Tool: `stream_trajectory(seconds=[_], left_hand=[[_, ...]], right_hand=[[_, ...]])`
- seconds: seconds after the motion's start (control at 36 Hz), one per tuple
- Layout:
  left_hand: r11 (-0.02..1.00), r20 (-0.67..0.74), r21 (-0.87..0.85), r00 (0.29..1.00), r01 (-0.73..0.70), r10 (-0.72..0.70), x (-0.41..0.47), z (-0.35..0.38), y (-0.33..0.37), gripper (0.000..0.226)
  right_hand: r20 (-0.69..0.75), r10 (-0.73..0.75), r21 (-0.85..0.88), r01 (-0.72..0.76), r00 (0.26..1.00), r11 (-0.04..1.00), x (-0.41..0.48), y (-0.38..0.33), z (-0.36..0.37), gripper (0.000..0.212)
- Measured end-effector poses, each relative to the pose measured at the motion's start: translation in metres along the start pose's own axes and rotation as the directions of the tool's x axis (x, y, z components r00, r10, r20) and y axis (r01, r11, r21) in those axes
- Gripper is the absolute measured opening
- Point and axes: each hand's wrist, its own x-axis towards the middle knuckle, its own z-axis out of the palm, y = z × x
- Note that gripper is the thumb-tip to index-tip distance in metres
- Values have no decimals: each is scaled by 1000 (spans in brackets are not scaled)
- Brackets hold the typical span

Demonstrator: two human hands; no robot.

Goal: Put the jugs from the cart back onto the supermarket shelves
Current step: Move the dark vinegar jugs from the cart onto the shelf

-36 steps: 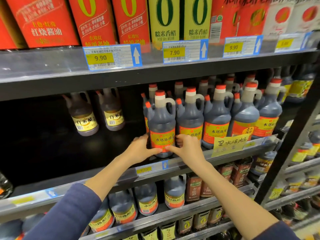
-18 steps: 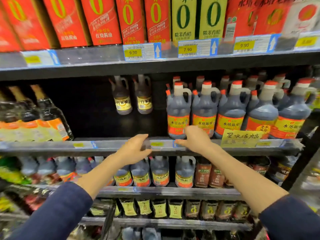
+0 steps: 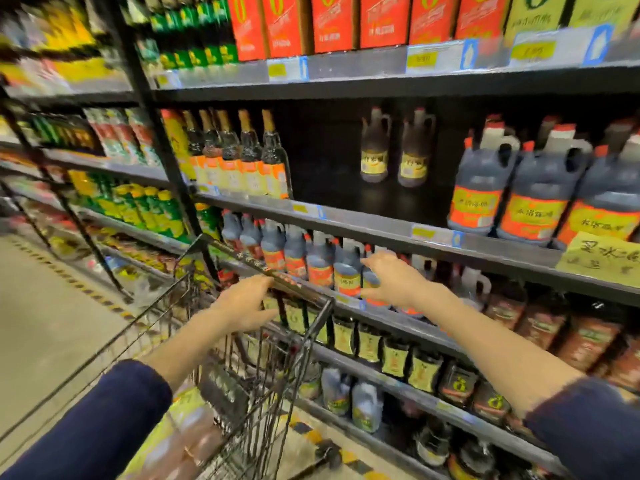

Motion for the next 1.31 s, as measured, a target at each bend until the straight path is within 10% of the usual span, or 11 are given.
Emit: stream_trajectory(seconds=[0.47,1.31], left_hand=[[913,102,231,925,335,-365,-189,18,-130,72],[783,252,205,741,587,-622,-397,86,-305,61]], right_hand=[[234,-425,-191,470,874,862,41,-206,44,50],[413,-681,-113,776,605,621,62,-482,165,51]])
